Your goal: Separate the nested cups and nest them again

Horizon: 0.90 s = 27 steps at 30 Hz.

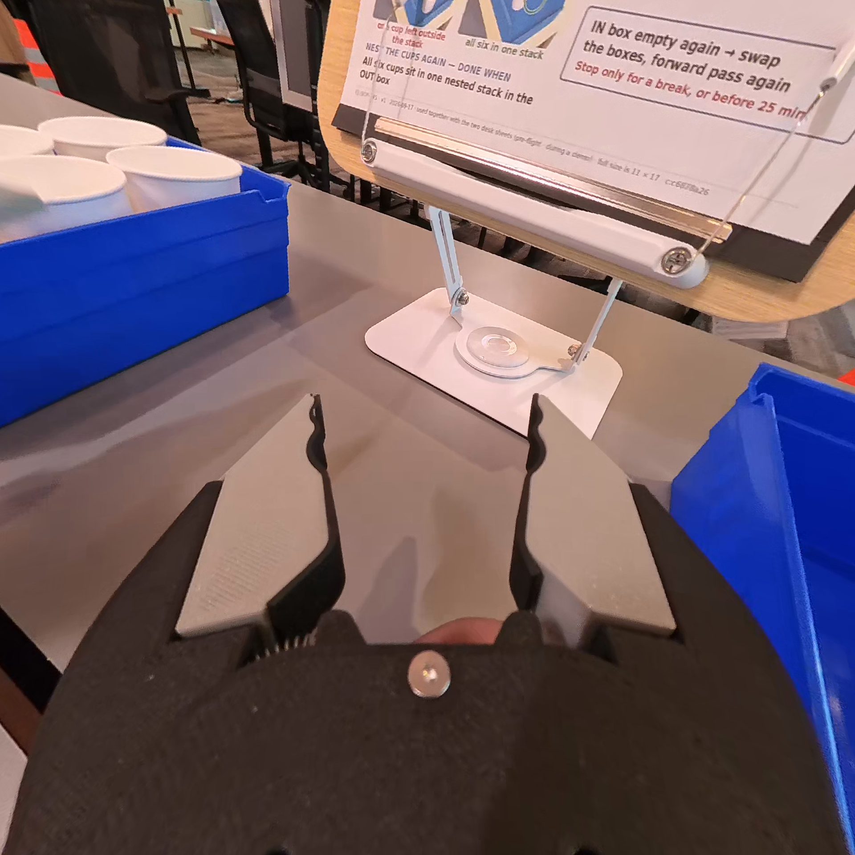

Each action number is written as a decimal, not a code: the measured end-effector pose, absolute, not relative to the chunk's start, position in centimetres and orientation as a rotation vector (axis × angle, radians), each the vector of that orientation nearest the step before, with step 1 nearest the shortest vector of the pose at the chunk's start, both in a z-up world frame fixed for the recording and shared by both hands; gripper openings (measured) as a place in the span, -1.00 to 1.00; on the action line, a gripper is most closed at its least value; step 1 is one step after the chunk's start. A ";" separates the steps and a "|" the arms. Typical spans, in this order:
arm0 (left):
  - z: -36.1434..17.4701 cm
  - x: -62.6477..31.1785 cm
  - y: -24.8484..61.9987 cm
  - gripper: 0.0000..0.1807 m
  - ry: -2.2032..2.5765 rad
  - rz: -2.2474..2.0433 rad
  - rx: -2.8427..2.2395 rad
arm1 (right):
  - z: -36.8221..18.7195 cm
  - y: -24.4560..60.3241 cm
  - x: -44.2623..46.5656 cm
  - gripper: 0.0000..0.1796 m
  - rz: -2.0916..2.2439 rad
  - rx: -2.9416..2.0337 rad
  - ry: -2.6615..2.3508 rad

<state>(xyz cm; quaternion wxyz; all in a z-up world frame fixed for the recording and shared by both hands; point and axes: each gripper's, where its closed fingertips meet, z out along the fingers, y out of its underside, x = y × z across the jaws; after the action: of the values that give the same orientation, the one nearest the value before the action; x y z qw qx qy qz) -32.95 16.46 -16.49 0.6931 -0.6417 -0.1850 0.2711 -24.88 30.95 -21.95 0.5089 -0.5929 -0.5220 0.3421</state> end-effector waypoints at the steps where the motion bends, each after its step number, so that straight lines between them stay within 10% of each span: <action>1: -17.0 -32.9 16.5 -0.19 -0.426 0.590 -1.458 | -22.0 31.0 -24.9 -0.04 0.832 -1.436 -1.254; 17: -7.1 -33.2 8.2 -0.11 -0.428 0.575 -1.506 | -21.5 30.6 -24.8 -0.05 0.880 -1.423 -1.247; 27: -10.2 -34.4 5.5 -0.21 -0.454 0.451 -1.782 | -21.4 30.8 -24.7 -0.05 0.902 -1.435 -1.236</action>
<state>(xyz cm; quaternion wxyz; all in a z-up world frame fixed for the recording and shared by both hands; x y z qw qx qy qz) -34.42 5.49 -10.19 0.5843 -0.7638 -0.1945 0.1934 -24.71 30.83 -21.40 0.4988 -0.5930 -0.5106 0.3726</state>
